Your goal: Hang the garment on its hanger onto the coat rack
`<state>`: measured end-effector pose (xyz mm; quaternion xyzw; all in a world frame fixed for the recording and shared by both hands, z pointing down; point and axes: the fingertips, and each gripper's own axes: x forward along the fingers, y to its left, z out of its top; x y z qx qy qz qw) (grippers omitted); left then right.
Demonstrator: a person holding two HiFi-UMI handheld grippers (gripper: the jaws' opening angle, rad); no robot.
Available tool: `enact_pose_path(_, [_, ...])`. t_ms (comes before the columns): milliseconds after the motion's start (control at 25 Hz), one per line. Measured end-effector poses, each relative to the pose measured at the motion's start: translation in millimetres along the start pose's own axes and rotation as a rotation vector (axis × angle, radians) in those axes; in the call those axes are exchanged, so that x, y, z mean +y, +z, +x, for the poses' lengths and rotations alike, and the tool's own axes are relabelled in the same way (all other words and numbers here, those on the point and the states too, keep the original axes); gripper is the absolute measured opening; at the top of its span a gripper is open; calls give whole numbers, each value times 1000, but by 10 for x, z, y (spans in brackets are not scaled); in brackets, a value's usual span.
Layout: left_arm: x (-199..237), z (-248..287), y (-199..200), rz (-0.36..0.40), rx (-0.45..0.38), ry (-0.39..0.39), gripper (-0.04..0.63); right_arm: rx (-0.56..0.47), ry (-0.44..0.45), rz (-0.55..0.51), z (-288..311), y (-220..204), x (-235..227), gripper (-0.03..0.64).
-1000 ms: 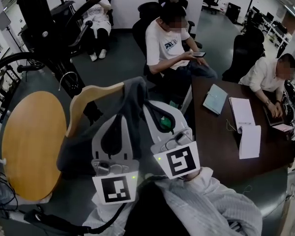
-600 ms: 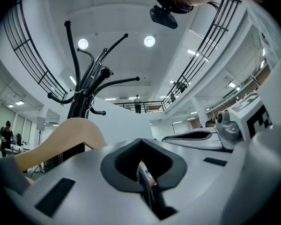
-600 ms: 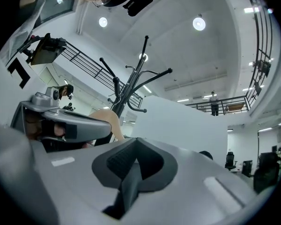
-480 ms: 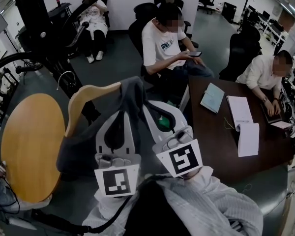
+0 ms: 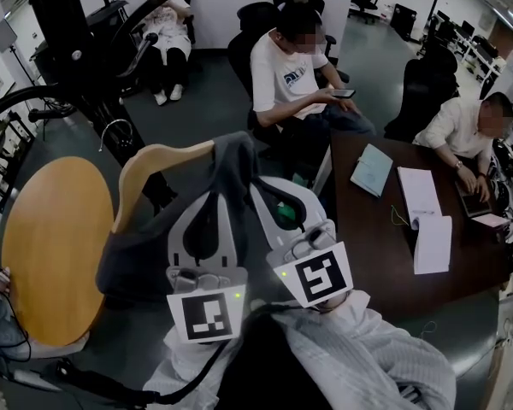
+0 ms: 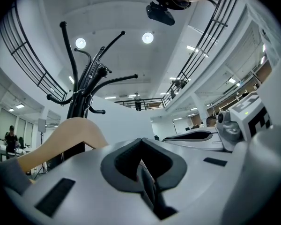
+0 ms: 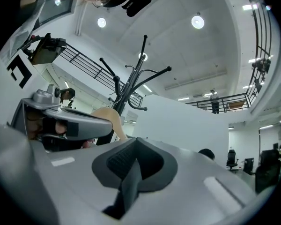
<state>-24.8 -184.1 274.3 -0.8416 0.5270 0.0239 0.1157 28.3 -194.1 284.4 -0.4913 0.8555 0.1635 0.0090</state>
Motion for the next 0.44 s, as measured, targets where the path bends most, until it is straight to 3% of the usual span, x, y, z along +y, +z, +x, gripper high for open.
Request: enact_pose_path(440, [-96, -14, 3, 15, 2, -25, 5, -5, -11, -4, -88, 14, -5, 0])
